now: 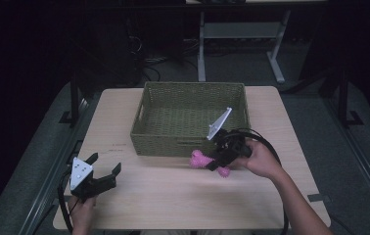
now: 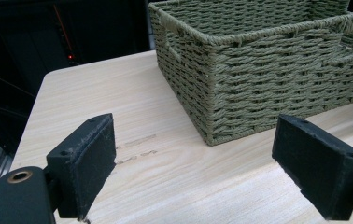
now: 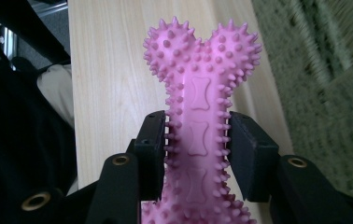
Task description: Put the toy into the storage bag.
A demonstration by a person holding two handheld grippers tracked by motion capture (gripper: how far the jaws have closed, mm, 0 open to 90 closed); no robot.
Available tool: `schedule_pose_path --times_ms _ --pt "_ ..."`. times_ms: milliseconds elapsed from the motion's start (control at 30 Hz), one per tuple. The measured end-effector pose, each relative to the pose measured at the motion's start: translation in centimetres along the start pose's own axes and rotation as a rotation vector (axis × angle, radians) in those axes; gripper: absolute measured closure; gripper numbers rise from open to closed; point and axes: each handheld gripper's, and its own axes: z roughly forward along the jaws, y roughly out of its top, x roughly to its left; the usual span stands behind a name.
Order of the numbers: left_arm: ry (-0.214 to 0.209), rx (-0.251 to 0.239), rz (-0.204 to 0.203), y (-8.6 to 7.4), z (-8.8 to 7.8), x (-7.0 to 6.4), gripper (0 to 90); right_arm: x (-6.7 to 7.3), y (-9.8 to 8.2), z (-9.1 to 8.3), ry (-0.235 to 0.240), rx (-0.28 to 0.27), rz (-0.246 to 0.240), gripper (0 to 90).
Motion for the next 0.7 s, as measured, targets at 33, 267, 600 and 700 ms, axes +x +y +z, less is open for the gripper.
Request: schedule_pose_path --times_ms 33,267,600,700 --pt "0.000 0.000 0.000 0.0 0.0 0.0 13.0 0.0 0.1 -0.1 0.002 -0.001 -0.004 57.8" --pt "0.001 0.000 0.001 0.0 0.0 0.0 13.0 -0.2 1.0 -0.9 0.013 -0.014 -0.009 57.8" --pt "0.011 0.002 -0.010 0.0 0.1 0.3 13.0 -1.6 2.4 -1.9 0.002 -0.018 -0.010 58.0" --pt "0.011 0.001 -0.008 0.0 0.1 0.3 13.0 -2.1 2.8 -2.3 0.001 -0.023 -0.008 58.0"
